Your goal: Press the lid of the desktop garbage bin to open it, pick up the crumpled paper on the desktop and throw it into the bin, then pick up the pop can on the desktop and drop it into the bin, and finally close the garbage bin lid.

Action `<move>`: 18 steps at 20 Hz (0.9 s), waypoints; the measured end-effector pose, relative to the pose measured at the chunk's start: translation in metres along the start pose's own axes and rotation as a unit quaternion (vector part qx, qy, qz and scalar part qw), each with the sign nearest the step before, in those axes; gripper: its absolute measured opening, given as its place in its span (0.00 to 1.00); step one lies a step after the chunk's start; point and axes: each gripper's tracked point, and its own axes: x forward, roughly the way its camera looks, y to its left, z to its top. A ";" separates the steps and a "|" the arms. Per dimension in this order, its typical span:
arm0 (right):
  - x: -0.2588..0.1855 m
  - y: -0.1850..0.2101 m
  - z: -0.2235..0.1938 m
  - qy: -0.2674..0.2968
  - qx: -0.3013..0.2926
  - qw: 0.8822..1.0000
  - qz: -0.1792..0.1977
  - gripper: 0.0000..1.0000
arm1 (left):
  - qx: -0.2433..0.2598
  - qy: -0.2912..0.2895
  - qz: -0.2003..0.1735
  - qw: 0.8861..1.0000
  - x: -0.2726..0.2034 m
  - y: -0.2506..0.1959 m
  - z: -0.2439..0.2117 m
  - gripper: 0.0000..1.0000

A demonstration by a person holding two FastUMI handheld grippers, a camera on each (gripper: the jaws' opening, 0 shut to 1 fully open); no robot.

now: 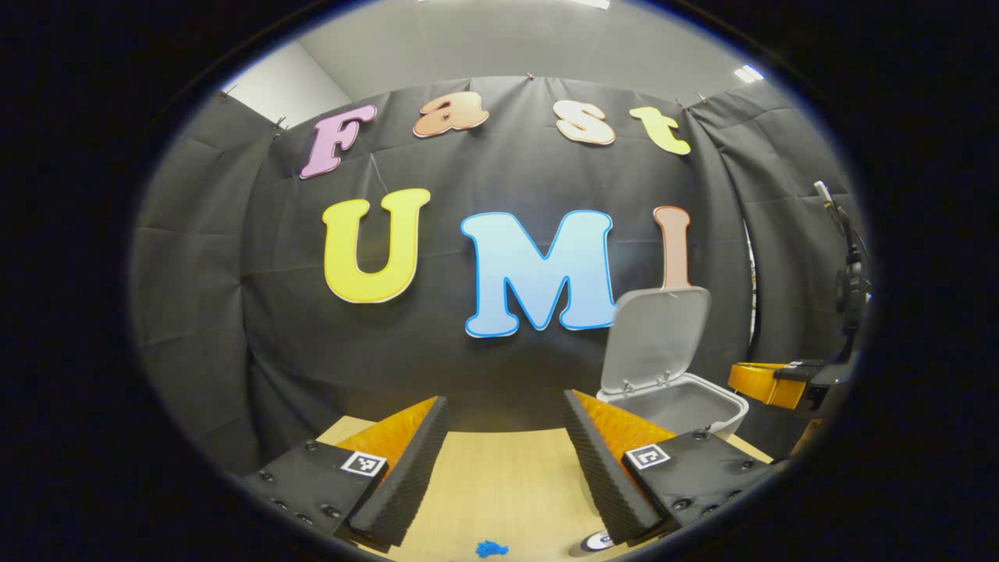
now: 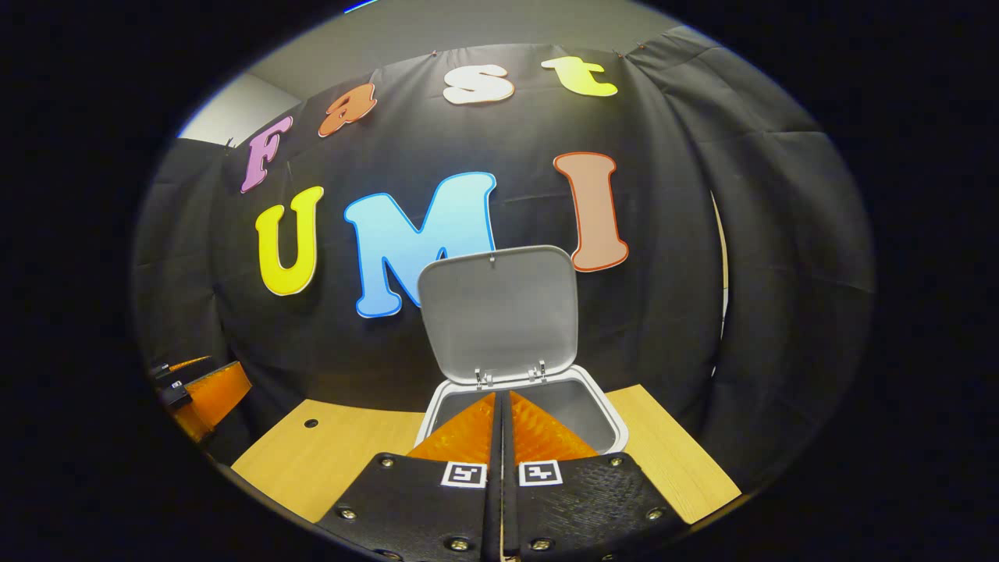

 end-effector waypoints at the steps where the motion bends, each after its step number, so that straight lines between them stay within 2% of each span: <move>1: -0.002 0.001 0.000 0.001 -0.003 1.000 0.001 0.01 | 0.000 0.000 0.000 1.000 -0.003 0.001 0.000 0.95; 14: -0.024 0.010 0.005 -0.003 -0.009 1.000 0.012 0.01 | 0.014 0.006 0.004 1.000 -0.025 0.009 -0.011 0.95; 15: -0.025 0.010 0.006 -0.003 -0.009 1.000 0.012 0.01 | 0.016 0.006 0.004 1.000 -0.026 0.010 -0.012 1.00; 16: -0.026 0.010 0.005 -0.003 -0.009 1.000 0.013 0.01 | 0.017 0.007 0.005 1.000 -0.027 0.011 -0.013 0.95; 18: -0.027 0.011 0.006 -0.002 -0.009 1.000 0.014 0.01 | 0.019 0.008 0.004 1.000 -0.027 0.013 -0.018 0.95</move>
